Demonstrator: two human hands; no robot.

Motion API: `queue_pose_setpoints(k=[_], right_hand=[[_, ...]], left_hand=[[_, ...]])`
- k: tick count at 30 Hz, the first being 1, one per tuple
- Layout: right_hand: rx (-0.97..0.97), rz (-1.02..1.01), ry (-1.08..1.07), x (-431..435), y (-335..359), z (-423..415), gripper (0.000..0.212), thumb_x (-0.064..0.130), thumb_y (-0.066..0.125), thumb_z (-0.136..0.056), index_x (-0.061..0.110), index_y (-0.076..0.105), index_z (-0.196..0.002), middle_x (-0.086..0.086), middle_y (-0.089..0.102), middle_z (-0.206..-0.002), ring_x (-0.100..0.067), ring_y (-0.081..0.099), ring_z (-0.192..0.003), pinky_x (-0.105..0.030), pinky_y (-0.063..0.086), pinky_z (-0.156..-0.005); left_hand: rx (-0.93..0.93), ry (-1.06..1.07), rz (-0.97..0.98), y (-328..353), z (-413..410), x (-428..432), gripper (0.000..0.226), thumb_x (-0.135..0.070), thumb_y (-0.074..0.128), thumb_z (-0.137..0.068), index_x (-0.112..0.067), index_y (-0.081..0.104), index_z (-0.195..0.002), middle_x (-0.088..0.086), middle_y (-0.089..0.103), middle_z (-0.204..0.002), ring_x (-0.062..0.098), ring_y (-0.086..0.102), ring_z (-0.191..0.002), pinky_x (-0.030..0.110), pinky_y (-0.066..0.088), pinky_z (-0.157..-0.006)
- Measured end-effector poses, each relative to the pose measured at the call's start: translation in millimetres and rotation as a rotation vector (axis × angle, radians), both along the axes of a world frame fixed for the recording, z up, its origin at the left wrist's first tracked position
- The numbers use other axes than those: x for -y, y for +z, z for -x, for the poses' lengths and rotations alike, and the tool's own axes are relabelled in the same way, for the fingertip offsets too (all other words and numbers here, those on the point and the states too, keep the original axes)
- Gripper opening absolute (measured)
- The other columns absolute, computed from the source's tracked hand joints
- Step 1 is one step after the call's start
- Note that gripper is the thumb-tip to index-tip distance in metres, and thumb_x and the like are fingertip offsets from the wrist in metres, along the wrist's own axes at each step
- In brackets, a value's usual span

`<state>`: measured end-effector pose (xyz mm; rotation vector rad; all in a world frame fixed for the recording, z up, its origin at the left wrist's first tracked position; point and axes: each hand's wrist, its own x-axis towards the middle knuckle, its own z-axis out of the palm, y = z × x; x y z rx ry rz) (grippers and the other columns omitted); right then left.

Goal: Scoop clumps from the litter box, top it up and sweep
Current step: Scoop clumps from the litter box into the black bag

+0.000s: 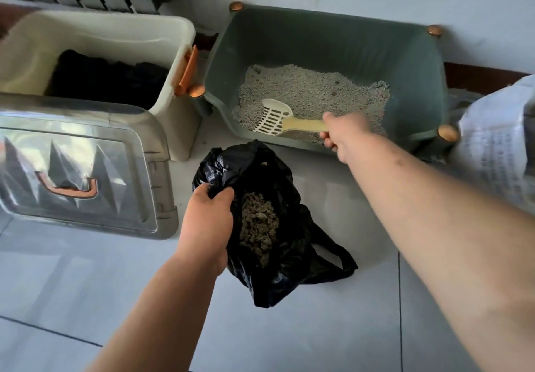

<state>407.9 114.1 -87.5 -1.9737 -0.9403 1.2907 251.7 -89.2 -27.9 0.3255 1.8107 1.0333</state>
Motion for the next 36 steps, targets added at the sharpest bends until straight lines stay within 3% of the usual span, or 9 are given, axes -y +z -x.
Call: queue_pose_setpoints(k=[2, 5, 10, 17, 20, 23, 26, 29, 36], right_hand=[[-0.065, 0.025, -0.014, 1.4, -6.8, 7.9, 0.023, 0.031, 0.058, -0.094, 0.008, 0.063, -0.096, -0.002, 0.058, -0.059, -0.009, 0.040, -0.031, -0.011, 0.027, -0.031], [-0.220, 0.088, -0.049, 3.9, -10.4, 2.1, 0.018, 0.027, 0.061, -0.093, 0.010, 0.058, -0.089, -0.003, 0.058, -0.061, -0.007, 0.044, -0.040, -0.016, 0.032, -0.034], [-0.447, 0.129, -0.139, 16.3, -16.7, -2.2, 0.019, 0.020, 0.059, -0.095, 0.011, 0.054, -0.079, -0.004, 0.058, -0.069, -0.007, 0.052, -0.055, -0.012, 0.037, -0.035], [-0.637, 0.128, -0.227, 22.1, -20.6, -16.2, 0.015, 0.020, 0.056, -0.096, 0.010, 0.053, -0.085, -0.009, 0.059, -0.080, -0.004, 0.054, -0.045, -0.012, 0.037, -0.034], [-0.507, 0.078, -0.209, 19.9, -11.9, -23.4, 0.015, 0.021, 0.058, -0.096, 0.012, 0.057, -0.084, -0.007, 0.059, -0.074, -0.005, 0.050, -0.047, -0.013, 0.035, -0.033], [-0.131, -0.058, -0.095, 15.6, 1.9, -26.2, 0.013, 0.023, 0.060, -0.093, 0.012, 0.064, -0.086, -0.006, 0.060, -0.066, -0.009, 0.046, -0.043, -0.017, 0.033, -0.035], [0.073, -0.182, 0.012, 7.5, 18.4, -24.2, 0.013, 0.019, 0.060, -0.092, 0.007, 0.065, -0.090, -0.007, 0.060, -0.062, -0.013, 0.046, -0.043, -0.019, 0.033, -0.034], [0.226, -0.142, 0.099, -4.4, 35.3, -21.3, 0.017, 0.015, 0.057, -0.086, 0.002, 0.067, -0.088, -0.007, 0.060, -0.059, -0.011, 0.042, -0.033, -0.014, 0.026, -0.032], [0.214, -0.017, 0.207, -3.6, 27.0, 10.9, 0.022, 0.020, 0.057, -0.091, 0.000, 0.064, -0.094, -0.009, 0.066, -0.068, -0.010, 0.037, -0.030, -0.013, 0.023, -0.029]], left_hand=[[0.006, 0.027, 0.002, 0.2, 3.7, 1.0, 0.012, -0.016, 0.053, -0.099, -0.017, 0.064, -0.103, 0.021, 0.071, -0.109, 0.039, 0.069, -0.103, 0.057, 0.055, -0.093], [0.019, 0.029, -0.012, -0.9, 9.2, 1.6, 0.012, -0.014, 0.052, -0.099, -0.014, 0.063, -0.102, 0.014, 0.071, -0.097, 0.030, 0.069, -0.091, 0.058, 0.054, -0.093], [0.036, 0.019, -0.021, -2.3, 13.0, 0.3, 0.015, -0.014, 0.050, -0.100, -0.015, 0.063, -0.107, 0.011, 0.065, -0.090, 0.026, 0.061, -0.083, 0.051, 0.057, -0.084], [0.023, 0.026, -0.012, -0.2, 16.2, 0.8, 0.014, -0.015, 0.052, -0.100, -0.013, 0.063, -0.109, 0.013, 0.073, -0.100, 0.030, 0.071, -0.093, 0.051, 0.058, -0.089], [0.012, 0.025, -0.002, 0.3, 17.9, 1.9, 0.016, -0.015, 0.051, -0.100, -0.012, 0.063, -0.111, 0.019, 0.072, -0.100, 0.036, 0.071, -0.093, 0.049, 0.059, -0.086], [-0.006, 0.033, 0.009, 3.1, 18.4, 2.7, 0.014, -0.017, 0.052, -0.100, -0.014, 0.062, -0.108, 0.014, 0.073, -0.101, 0.033, 0.072, -0.094, 0.050, 0.059, -0.088], [0.003, 0.039, 0.016, 6.3, 16.1, 2.1, 0.012, -0.016, 0.051, -0.101, -0.015, 0.062, -0.107, 0.016, 0.072, -0.106, 0.034, 0.070, -0.101, 0.053, 0.058, -0.089], [0.037, 0.046, 0.009, 8.3, 14.3, 1.7, 0.013, -0.014, 0.051, -0.101, -0.016, 0.062, -0.106, 0.017, 0.073, -0.107, 0.035, 0.070, -0.102, 0.051, 0.058, -0.089], [0.020, 0.063, 0.002, 6.1, 17.6, -0.1, 0.013, -0.017, 0.054, -0.097, -0.015, 0.063, -0.106, 0.021, 0.072, -0.106, 0.041, 0.070, -0.102, 0.062, 0.055, -0.091]])
